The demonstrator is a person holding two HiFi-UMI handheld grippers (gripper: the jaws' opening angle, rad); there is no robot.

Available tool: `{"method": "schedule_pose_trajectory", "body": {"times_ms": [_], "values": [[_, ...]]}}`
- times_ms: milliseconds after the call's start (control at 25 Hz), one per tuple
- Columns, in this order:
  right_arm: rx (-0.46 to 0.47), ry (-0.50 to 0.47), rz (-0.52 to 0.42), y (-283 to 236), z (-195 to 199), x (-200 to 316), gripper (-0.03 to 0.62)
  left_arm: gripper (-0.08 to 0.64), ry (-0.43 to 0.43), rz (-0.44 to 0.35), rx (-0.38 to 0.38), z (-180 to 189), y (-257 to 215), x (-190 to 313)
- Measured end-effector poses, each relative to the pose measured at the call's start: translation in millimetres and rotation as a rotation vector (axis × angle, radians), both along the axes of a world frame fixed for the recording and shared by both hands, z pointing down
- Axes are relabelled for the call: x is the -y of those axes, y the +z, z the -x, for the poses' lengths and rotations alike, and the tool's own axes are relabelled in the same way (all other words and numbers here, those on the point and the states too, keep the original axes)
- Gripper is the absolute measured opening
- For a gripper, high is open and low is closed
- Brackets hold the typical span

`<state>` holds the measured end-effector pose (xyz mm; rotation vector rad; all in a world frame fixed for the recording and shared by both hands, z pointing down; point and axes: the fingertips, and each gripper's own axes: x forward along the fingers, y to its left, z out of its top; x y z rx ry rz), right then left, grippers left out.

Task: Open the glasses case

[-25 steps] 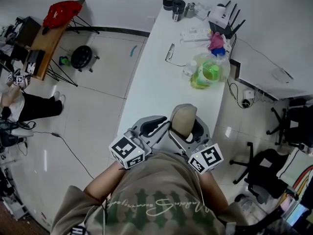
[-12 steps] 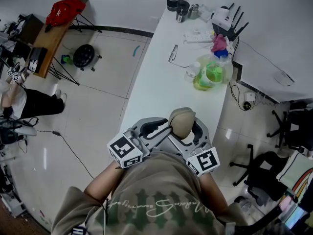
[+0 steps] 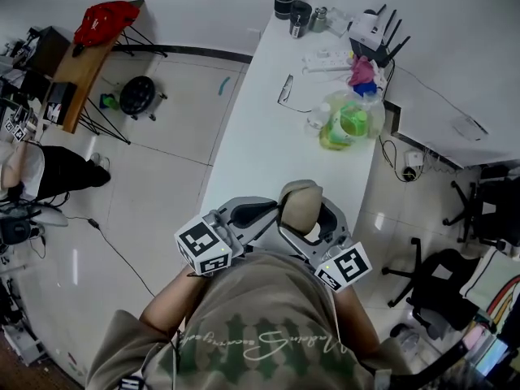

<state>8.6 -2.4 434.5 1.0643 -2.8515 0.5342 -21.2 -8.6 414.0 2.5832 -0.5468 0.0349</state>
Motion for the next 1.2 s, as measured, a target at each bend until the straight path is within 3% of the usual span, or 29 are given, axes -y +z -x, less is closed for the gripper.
{"method": "schedule_pose_trajectory", "body": {"times_ms": [120,400,640,680,720,1000,1200], "values": [[0.033,0.007,0.02,4.3,-2.4,0.7,0.391,0.028,0.018,-0.024,0.028,-3.5,1.4,0.1],[0.033,0.034,0.032,6.5,-6.5,1.2,0.391,0.032,-0.052,-0.099,0.102,-10.7,6.1,0.0],[0.044,0.021,0.014,2.2,-4.2,-0.9,0.391,0.041,-0.05,-0.062,0.108,-9.5,11.0,5.7],[0.042,0.006,0.001,-0.1,-0.6,-3.0,0.391,0.101,-0.057,-0.042,0.106,-9.1,13.4,6.6],[0.041,-0.016,-0.013,-2.6,4.8,-6.0,0.391,0.114,-0.064,-0.02,0.104,-8.8,16.7,7.1],[0.103,-0.067,0.004,-2.7,23.9,-12.1,0.393,0.094,-0.088,0.021,0.089,-4.1,25.2,8.3],[0.041,-0.029,0.013,3.2,26.9,-6.2,0.393,0.091,-0.212,0.038,0.107,14.9,26.4,22.8]]}}
